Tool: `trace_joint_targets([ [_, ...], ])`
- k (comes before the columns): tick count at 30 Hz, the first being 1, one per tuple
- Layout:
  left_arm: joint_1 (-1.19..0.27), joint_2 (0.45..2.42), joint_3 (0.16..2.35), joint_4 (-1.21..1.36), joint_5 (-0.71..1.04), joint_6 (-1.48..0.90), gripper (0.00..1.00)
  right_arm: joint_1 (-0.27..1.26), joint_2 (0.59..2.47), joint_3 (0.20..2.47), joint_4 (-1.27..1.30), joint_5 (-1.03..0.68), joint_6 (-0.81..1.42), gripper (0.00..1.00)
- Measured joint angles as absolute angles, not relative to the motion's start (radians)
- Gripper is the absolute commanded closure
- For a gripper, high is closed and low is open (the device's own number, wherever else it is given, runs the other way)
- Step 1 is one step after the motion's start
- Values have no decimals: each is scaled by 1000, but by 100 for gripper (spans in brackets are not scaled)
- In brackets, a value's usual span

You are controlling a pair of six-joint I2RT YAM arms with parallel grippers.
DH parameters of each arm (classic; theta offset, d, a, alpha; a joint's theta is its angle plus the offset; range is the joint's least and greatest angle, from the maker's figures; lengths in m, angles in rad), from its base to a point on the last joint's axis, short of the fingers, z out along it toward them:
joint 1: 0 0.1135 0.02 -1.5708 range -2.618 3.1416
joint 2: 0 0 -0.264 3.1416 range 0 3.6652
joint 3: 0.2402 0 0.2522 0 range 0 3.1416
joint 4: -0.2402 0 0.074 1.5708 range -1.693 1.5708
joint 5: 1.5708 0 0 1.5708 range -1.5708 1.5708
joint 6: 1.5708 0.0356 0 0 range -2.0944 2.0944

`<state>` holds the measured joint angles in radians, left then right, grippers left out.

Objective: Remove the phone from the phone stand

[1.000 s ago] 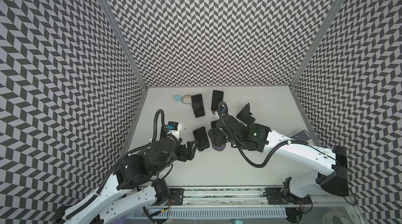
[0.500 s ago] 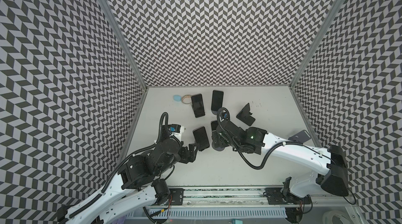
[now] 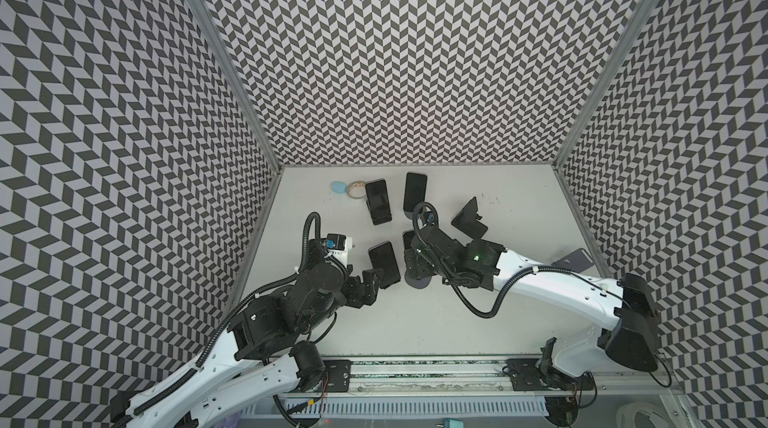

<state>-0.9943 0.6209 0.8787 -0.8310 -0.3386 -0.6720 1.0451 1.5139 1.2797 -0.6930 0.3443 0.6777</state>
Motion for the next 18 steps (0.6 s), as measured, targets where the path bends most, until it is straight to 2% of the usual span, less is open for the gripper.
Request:
trace_joint_targets([
  [18,-994,639,844,-802,-354,-667,12,1011,1568,1300,-649,309,655,4],
])
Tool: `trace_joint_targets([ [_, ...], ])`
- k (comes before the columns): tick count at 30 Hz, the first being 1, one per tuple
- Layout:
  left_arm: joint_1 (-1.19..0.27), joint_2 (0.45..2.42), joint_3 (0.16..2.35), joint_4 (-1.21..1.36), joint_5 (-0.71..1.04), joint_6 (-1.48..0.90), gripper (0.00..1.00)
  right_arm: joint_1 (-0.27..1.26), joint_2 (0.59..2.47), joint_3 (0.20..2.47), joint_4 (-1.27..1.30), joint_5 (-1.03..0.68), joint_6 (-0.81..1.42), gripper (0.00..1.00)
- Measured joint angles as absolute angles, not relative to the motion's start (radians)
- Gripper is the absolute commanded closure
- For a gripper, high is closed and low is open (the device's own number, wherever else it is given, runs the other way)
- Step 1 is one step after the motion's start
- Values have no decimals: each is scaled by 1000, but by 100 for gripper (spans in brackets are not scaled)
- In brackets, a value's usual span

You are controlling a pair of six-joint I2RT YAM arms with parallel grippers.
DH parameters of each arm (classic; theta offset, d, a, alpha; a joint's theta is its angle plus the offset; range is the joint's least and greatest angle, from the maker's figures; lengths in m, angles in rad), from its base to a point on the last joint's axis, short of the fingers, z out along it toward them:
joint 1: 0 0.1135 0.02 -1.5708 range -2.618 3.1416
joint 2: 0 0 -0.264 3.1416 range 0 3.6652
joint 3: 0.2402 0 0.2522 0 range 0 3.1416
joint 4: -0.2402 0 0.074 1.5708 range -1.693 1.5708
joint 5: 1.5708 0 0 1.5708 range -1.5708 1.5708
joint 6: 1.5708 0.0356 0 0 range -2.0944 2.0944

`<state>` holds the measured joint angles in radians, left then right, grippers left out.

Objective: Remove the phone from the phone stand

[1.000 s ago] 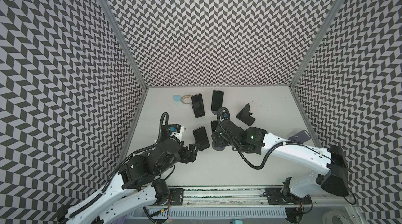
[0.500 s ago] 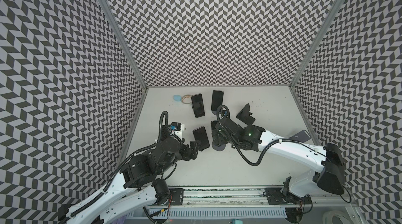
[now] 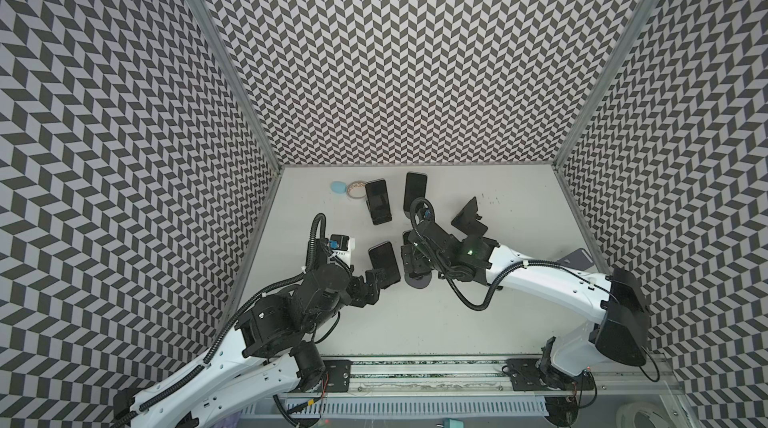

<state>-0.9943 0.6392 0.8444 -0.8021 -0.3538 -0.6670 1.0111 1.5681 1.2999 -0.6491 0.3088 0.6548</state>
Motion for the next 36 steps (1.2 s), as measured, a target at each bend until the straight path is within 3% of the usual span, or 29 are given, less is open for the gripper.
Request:
trace_joint_targets([
  [36,-994,661,844,-776,-320,-635,11,966,1656,1337,-651,235,657,4],
])
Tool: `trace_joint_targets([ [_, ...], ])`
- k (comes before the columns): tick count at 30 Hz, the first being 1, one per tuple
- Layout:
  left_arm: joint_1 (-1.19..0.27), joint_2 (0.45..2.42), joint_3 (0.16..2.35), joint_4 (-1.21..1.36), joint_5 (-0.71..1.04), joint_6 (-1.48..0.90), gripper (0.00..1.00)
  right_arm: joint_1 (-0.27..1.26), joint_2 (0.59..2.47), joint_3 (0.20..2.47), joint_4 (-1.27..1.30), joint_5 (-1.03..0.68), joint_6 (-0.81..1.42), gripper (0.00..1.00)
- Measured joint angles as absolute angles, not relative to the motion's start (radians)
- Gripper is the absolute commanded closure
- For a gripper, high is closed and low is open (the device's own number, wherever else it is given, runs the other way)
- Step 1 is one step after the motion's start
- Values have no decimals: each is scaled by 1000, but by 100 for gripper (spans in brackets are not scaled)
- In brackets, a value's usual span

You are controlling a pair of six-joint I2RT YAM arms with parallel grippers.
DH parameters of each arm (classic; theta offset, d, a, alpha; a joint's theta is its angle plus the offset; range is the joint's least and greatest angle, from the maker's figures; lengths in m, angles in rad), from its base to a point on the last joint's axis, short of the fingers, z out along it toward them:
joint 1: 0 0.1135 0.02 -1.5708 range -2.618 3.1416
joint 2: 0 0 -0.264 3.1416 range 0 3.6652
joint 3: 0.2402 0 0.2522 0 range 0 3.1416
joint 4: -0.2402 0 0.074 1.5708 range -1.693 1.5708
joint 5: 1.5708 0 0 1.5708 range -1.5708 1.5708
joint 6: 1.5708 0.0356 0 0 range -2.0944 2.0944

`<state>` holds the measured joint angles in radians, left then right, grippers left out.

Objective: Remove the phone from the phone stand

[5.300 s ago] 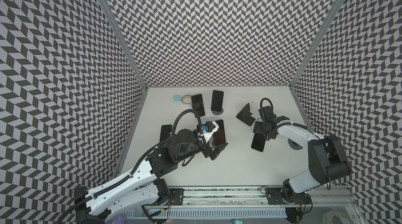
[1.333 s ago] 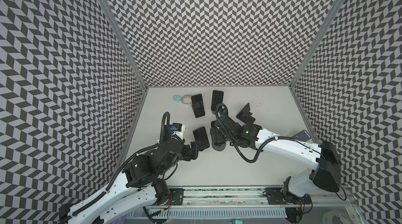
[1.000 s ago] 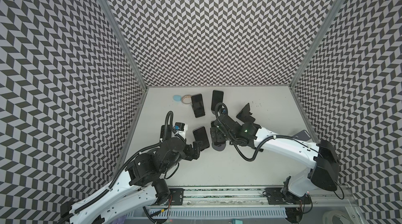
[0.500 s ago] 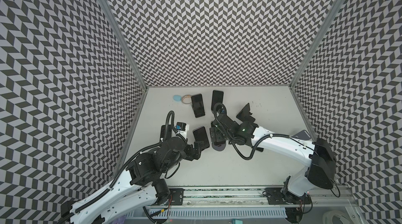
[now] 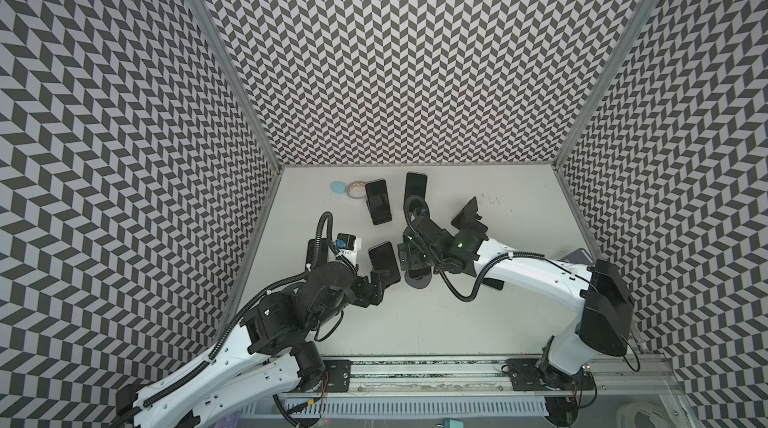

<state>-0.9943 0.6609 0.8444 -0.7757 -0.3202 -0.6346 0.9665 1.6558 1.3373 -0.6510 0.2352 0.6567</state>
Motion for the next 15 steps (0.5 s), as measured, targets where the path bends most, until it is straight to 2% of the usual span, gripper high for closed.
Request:
trace_joint_targets([
  [15,-994,652,843,-756,-320,-620,11,957,1671,1359,-664,200,659,4],
])
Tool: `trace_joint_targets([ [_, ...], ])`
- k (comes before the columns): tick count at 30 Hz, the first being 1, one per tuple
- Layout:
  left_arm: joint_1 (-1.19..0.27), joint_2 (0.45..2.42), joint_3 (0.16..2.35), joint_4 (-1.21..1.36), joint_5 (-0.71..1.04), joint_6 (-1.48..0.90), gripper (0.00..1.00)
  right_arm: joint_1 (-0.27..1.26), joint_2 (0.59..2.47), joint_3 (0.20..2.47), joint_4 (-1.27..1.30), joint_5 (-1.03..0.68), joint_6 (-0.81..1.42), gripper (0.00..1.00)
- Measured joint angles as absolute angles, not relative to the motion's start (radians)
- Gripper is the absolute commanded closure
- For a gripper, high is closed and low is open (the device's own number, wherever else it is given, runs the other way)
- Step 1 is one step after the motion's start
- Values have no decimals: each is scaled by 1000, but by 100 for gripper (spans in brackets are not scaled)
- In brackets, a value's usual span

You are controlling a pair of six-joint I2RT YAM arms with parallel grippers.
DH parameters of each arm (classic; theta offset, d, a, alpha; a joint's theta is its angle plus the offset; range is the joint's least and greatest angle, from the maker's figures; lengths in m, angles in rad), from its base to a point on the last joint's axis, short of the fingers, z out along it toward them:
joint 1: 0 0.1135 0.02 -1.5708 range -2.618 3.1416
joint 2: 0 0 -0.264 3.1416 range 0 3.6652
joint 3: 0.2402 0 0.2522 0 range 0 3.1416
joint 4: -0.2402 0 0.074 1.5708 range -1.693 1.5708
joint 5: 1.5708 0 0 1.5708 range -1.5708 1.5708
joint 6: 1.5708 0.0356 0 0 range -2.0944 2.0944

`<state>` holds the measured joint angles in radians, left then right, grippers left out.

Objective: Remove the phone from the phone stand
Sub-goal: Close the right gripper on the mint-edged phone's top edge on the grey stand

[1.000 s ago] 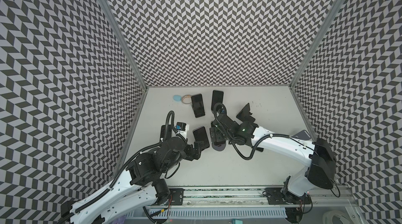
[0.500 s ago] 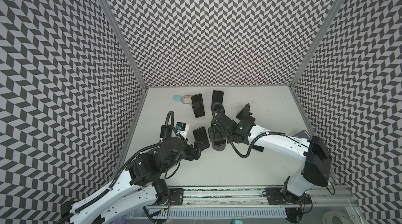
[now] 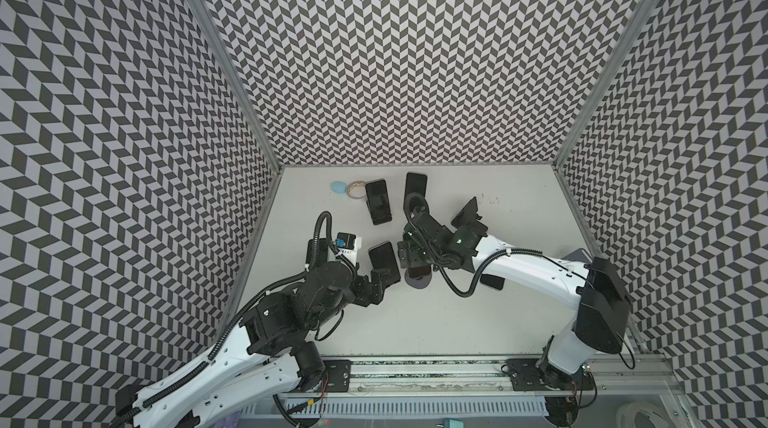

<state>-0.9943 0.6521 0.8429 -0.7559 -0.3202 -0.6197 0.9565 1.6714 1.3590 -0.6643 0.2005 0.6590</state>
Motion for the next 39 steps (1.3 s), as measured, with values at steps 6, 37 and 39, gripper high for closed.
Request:
trace_joint_targets([
  [6,-994,653,839,-755,-320,-619,10,957,1685,1367,-670,202,659,4],
  [37,-994,651,838,-749,-321,-619,10,955,1773,1408,-672,303,658,11],
  [39,-994,649,838,-749,-321,-619,10,952,1775,1408,-672,303,658,12],
])
